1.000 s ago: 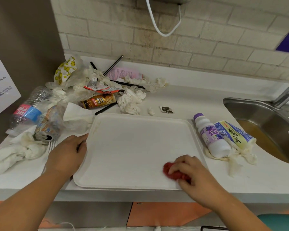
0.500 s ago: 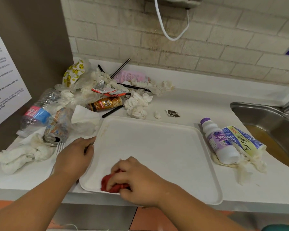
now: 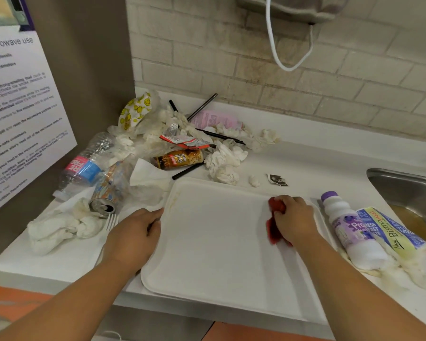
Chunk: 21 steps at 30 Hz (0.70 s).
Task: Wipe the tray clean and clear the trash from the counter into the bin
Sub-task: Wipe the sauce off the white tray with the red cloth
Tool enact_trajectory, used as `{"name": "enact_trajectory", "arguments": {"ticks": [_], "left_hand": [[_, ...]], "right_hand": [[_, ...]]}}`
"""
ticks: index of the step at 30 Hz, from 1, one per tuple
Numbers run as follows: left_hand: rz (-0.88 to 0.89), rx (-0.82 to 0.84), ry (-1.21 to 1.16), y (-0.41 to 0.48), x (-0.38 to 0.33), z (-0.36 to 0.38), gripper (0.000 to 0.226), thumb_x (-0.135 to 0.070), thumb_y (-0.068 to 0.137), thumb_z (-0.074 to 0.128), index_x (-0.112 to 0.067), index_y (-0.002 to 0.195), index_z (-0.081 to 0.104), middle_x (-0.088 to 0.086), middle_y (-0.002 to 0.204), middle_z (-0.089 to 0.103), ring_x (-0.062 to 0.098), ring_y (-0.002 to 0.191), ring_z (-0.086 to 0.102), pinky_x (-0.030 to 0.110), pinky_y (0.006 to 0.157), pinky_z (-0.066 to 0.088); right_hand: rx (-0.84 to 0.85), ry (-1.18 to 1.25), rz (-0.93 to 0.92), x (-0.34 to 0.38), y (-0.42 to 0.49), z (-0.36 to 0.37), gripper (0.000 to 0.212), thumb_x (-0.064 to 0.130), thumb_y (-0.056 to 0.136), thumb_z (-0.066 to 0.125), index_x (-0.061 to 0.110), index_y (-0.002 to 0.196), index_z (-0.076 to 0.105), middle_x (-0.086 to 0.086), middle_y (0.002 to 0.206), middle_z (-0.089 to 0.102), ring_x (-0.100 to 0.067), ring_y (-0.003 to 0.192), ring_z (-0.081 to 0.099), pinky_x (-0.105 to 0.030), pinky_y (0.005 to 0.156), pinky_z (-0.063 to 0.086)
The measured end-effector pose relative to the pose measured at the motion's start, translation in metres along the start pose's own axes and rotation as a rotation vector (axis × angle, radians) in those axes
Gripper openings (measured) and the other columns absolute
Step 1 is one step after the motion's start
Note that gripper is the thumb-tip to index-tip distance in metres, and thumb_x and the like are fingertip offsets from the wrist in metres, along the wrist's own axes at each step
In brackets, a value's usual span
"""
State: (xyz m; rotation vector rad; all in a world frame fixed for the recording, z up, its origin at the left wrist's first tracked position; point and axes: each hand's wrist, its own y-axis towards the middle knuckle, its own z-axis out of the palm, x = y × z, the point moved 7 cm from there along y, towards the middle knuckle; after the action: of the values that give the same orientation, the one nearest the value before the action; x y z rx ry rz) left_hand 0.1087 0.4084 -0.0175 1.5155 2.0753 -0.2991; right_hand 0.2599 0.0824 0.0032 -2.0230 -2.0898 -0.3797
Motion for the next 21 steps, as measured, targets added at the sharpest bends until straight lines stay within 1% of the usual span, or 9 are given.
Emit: {"name": "enact_trajectory", "arguments": {"ticks": [2, 4, 6, 8, 12, 14, 16, 19, 21], "left_hand": [[0.009, -0.003, -0.018, 0.000, 0.000, 0.000, 0.036, -0.028, 0.095, 0.044, -0.039, 0.127, 0.055, -0.016, 0.091, 0.054, 0.005, 0.084, 0.050, 0.022, 0.068, 0.036], [0.021, -0.007, -0.024, 0.000, -0.001, -0.001, 0.036, -0.028, 0.094, 0.045, -0.039, 0.126, 0.056, -0.016, 0.086, 0.051, 0.005, 0.083, 0.049, 0.023, 0.068, 0.037], [0.031, -0.007, -0.035, -0.001, -0.001, -0.001, 0.034, -0.028, 0.094, 0.045, -0.038, 0.124, 0.058, -0.015, 0.083, 0.050, 0.006, 0.081, 0.050, 0.023, 0.067, 0.037], [0.034, -0.004, -0.036, 0.000, -0.002, -0.001, 0.033, -0.031, 0.094, 0.044, -0.037, 0.123, 0.058, -0.015, 0.080, 0.049, 0.006, 0.081, 0.051, 0.023, 0.066, 0.039], [0.048, -0.007, -0.029, 0.001, -0.001, 0.000, 0.046, -0.042, 0.084, 0.031, -0.038, 0.121, 0.059, -0.015, 0.080, 0.050, 0.009, 0.082, 0.055, 0.024, 0.065, 0.041], [0.051, -0.019, -0.027, 0.002, 0.000, 0.000, 0.046, -0.042, 0.084, 0.032, -0.038, 0.120, 0.060, -0.016, 0.080, 0.050, 0.008, 0.080, 0.055, 0.023, 0.063, 0.038], [0.052, -0.033, -0.019, 0.001, 0.000, 0.000, 0.045, -0.041, 0.084, 0.033, -0.037, 0.120, 0.060, -0.016, 0.081, 0.051, 0.009, 0.081, 0.056, 0.023, 0.061, 0.037], [0.044, -0.026, 0.005, 0.002, -0.001, 0.000, 0.036, -0.037, 0.091, 0.038, -0.038, 0.121, 0.059, -0.016, 0.083, 0.051, 0.010, 0.082, 0.056, 0.023, 0.061, 0.036], [0.043, -0.028, 0.012, 0.002, -0.001, -0.001, 0.037, -0.037, 0.091, 0.037, -0.038, 0.122, 0.058, -0.016, 0.082, 0.050, 0.008, 0.082, 0.054, 0.022, 0.061, 0.034]], "right_hand": [[0.033, -0.039, -0.033, 0.032, 0.007, 0.012, 0.038, 0.014, 0.089, 0.047, 0.024, 0.124, 0.055, -0.009, 0.128, 0.048, -0.035, 0.111, 0.043, -0.035, 0.091, 0.036], [0.052, -0.051, -0.109, 0.075, 0.004, 0.019, 0.039, 0.008, 0.083, 0.052, 0.022, 0.119, 0.057, -0.008, 0.124, 0.048, -0.033, 0.107, 0.042, -0.032, 0.085, 0.036], [0.068, -0.096, -0.261, 0.122, -0.004, 0.030, 0.042, 0.003, 0.073, 0.058, 0.019, 0.112, 0.060, -0.007, 0.120, 0.050, -0.030, 0.106, 0.044, -0.030, 0.087, 0.034], [0.068, -0.078, -0.405, 0.162, -0.013, 0.043, 0.042, 0.001, 0.070, 0.059, 0.020, 0.108, 0.060, -0.006, 0.117, 0.051, -0.030, 0.106, 0.045, -0.029, 0.086, 0.035], [0.146, -0.034, -0.569, 0.214, -0.015, 0.065, 0.045, 0.007, 0.079, 0.057, 0.020, 0.122, 0.054, -0.006, 0.124, 0.050, -0.029, 0.111, 0.041, -0.030, 0.095, 0.033], [0.189, -0.002, -0.581, 0.223, -0.020, 0.069, 0.048, 0.008, 0.081, 0.056, 0.020, 0.128, 0.051, -0.006, 0.128, 0.048, -0.030, 0.114, 0.039, -0.031, 0.097, 0.034], [0.214, 0.074, -0.582, 0.220, -0.029, 0.068, 0.046, 0.010, 0.082, 0.054, 0.022, 0.127, 0.053, -0.003, 0.127, 0.049, -0.029, 0.114, 0.039, -0.030, 0.096, 0.037], [0.322, 0.195, -0.580, 0.214, -0.042, 0.068, 0.035, 0.015, 0.080, 0.058, 0.028, 0.112, 0.064, 0.001, 0.115, 0.057, -0.022, 0.110, 0.047, -0.032, 0.096, 0.043], [0.339, 0.262, -0.528, 0.212, -0.034, 0.063, 0.032, 0.015, 0.080, 0.059, 0.031, 0.106, 0.068, 0.001, 0.112, 0.060, -0.022, 0.109, 0.050, -0.035, 0.097, 0.045]]}}
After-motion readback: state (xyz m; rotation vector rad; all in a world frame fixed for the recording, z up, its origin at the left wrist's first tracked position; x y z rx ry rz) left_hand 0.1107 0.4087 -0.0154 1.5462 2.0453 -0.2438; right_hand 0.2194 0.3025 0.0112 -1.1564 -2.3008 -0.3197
